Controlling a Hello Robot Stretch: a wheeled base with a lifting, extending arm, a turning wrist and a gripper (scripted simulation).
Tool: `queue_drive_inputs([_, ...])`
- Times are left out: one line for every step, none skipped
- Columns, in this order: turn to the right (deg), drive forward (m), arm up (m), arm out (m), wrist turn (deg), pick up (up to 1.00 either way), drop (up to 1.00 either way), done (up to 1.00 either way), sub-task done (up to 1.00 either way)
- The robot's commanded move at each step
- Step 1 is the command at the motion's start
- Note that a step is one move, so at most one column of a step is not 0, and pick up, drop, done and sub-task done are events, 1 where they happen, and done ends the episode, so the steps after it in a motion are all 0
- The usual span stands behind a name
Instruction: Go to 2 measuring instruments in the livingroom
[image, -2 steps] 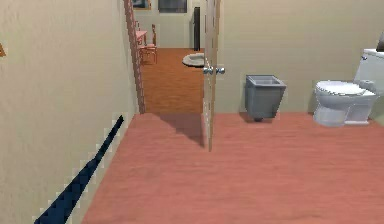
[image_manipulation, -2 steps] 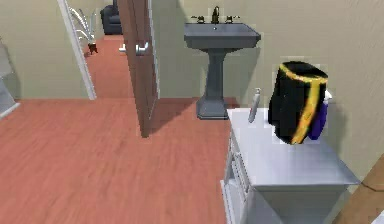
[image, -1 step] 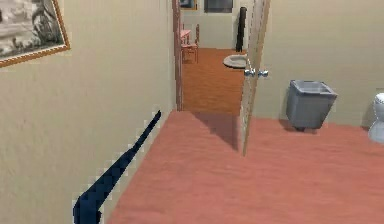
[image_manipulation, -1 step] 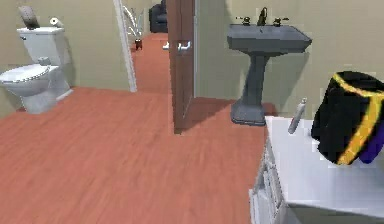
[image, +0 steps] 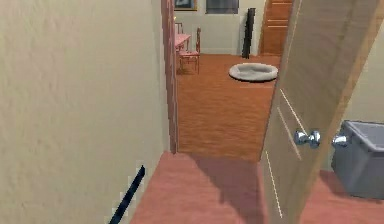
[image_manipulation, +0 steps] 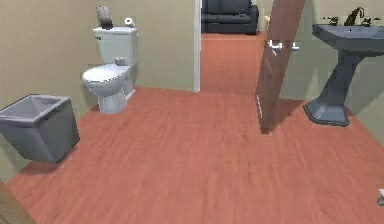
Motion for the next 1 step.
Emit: queue_drive_inputs([-3.0,0.00,0.00,0.00,0.0,0.00,0.00,0.00,0.00])
